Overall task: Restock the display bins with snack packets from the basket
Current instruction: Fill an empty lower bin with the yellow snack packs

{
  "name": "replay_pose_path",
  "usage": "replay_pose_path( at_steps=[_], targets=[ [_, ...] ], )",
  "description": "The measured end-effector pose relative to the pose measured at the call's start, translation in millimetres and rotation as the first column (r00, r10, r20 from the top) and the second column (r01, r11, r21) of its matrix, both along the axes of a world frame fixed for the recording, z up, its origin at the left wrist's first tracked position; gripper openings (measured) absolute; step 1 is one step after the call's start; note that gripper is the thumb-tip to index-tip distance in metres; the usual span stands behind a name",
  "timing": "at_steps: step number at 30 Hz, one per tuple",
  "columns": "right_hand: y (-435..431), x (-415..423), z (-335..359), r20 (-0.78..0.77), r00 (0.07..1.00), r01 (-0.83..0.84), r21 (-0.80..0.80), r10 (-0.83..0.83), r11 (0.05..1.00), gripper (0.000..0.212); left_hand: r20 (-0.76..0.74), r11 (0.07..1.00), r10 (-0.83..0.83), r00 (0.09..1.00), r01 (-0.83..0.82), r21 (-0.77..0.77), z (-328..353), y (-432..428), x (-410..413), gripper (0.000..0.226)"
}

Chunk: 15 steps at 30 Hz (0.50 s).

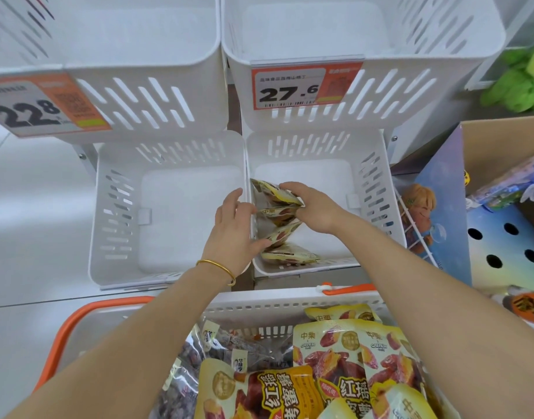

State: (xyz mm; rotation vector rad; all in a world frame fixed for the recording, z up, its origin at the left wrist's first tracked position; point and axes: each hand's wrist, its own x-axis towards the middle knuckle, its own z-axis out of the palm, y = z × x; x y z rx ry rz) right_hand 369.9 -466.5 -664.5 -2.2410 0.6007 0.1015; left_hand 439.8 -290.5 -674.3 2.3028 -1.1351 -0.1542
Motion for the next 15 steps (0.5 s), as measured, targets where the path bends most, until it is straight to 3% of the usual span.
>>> replay_pose_path(
  at_steps=[6, 15],
  targets=[
    [-0.7, -9.9, -6.3, 0.001, 1.000, 0.019, -0.030, -0.019, 0.999, 0.080, 0.173, 0.998, -0.064, 0.983, 0.060, 0.024, 2.4, -3.9, 3.3, 0.057],
    [1.7, -23.1, -4.7, -0.029, 0.997, 0.080, 0.206, -0.076, 0.975, 0.083, 0.249, 0.977, -0.185, 0.951, 0.152, 0.146, 0.0, 1.1, 4.8, 0.045]
  ],
)
